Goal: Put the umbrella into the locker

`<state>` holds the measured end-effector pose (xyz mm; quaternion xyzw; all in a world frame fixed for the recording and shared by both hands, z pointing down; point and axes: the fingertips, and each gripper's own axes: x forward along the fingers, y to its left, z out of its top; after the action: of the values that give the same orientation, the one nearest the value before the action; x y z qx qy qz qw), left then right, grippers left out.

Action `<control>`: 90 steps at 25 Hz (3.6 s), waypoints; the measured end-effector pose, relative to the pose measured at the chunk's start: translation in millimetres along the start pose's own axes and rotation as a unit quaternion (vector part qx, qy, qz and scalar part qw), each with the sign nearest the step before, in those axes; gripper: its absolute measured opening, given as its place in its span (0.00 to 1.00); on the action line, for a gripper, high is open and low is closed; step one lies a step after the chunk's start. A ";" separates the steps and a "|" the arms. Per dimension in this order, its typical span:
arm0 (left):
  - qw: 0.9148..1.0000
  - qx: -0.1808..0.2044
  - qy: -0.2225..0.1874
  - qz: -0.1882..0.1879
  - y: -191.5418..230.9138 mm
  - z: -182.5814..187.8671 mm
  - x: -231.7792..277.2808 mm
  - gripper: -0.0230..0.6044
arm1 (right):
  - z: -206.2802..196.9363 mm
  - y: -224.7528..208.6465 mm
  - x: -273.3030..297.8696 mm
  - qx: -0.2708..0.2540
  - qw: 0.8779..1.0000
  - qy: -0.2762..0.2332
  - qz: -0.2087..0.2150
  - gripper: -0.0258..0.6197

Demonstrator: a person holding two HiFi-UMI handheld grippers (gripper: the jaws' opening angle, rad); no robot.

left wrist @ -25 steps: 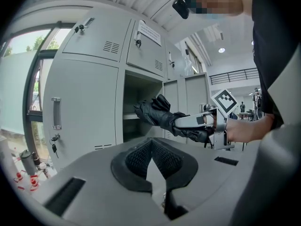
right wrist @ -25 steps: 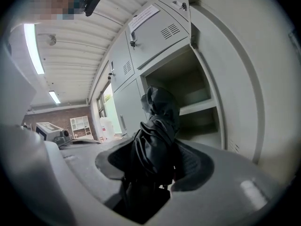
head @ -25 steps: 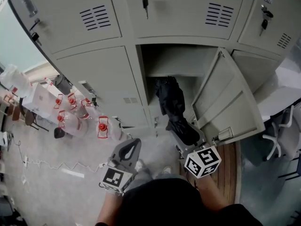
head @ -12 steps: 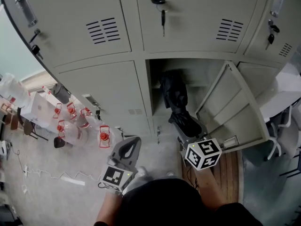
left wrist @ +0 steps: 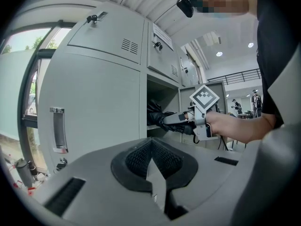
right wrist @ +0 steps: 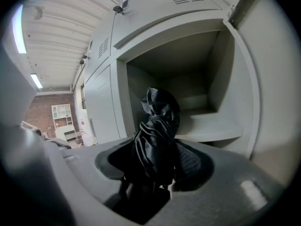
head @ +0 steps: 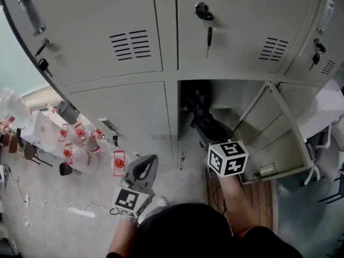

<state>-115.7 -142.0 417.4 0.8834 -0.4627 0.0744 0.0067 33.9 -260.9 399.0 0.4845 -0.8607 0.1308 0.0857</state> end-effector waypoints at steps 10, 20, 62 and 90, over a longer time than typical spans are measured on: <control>1.000 -0.007 -0.006 0.003 23.3 -1.4 6.1 0.05 | 24.2 -21.5 46.2 -0.012 0.999 0.011 -0.032 0.40; 1.000 -0.022 -0.005 0.003 32.9 -4.7 11.8 0.05 | 36.1 -30.8 81.3 -0.026 0.998 0.030 -0.044 0.41; 0.998 -0.049 0.013 -0.040 -10.4 -26.5 16.3 0.05 | 10.3 -24.3 6.0 -0.017 0.998 -0.006 -0.053 0.46; 0.998 -0.055 0.031 -0.021 -1.1 -36.5 21.4 0.05 | 7.1 -42.2 23.0 -0.020 0.995 -0.023 -0.091 0.21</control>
<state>-107.4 -155.9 456.5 0.8887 -0.4467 0.0760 0.0707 57.9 -302.7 404.6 0.5617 -0.8172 0.0945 0.0874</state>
